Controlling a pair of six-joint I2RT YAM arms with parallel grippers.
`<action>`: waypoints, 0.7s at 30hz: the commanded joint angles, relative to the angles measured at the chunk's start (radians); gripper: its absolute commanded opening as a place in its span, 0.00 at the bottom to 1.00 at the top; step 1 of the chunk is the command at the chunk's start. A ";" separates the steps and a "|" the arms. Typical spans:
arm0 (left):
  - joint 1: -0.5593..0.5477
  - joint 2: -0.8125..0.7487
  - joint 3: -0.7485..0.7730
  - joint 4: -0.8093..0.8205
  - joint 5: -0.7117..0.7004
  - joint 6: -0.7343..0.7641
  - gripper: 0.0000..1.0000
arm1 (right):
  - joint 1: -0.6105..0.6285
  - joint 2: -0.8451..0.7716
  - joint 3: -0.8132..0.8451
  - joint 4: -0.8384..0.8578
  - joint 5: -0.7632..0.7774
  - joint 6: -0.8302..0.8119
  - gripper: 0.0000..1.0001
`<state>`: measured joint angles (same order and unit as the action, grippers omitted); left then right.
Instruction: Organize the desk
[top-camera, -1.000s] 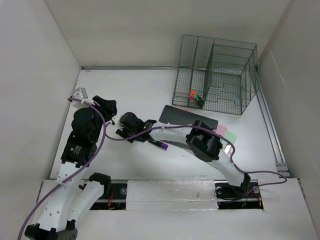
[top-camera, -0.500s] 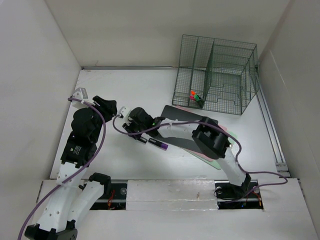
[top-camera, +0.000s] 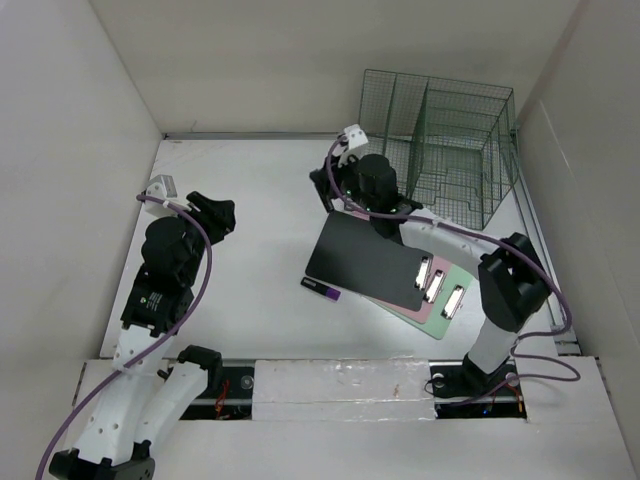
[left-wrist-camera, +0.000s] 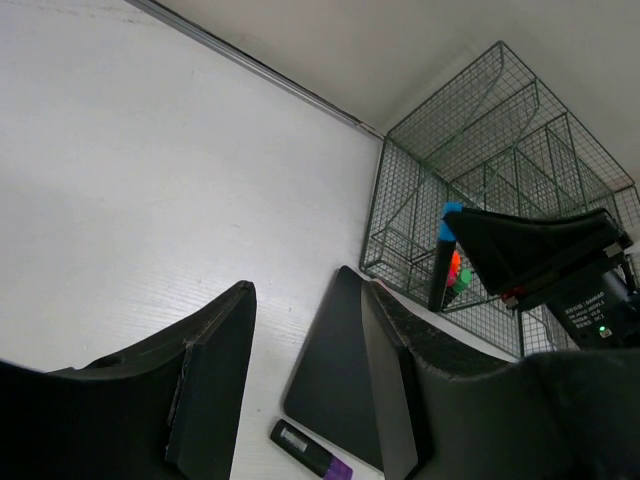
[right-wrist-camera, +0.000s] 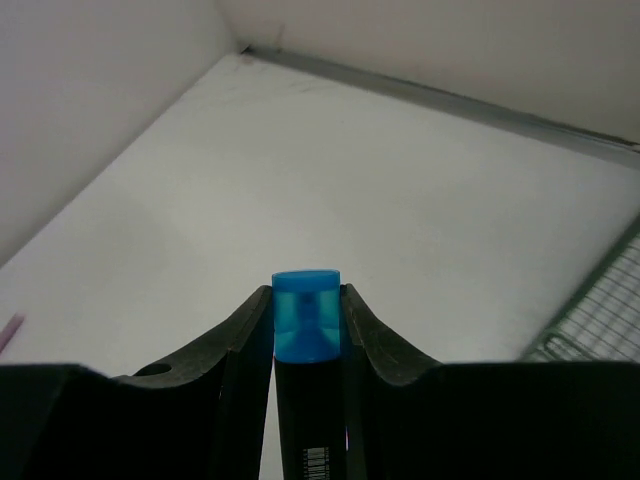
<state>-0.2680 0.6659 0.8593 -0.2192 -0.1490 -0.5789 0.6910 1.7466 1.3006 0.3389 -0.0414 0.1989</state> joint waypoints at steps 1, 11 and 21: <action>0.003 -0.011 0.023 0.047 0.017 0.017 0.42 | -0.027 -0.030 -0.047 0.150 0.184 0.059 0.22; 0.003 -0.008 0.024 0.049 0.016 0.021 0.42 | -0.097 0.102 -0.003 0.222 0.567 0.062 0.21; 0.003 0.004 0.029 0.052 0.020 0.025 0.42 | -0.128 0.228 0.066 0.227 0.712 0.066 0.20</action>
<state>-0.2680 0.6659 0.8593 -0.2138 -0.1390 -0.5716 0.5743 1.9743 1.2999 0.5011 0.5968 0.2592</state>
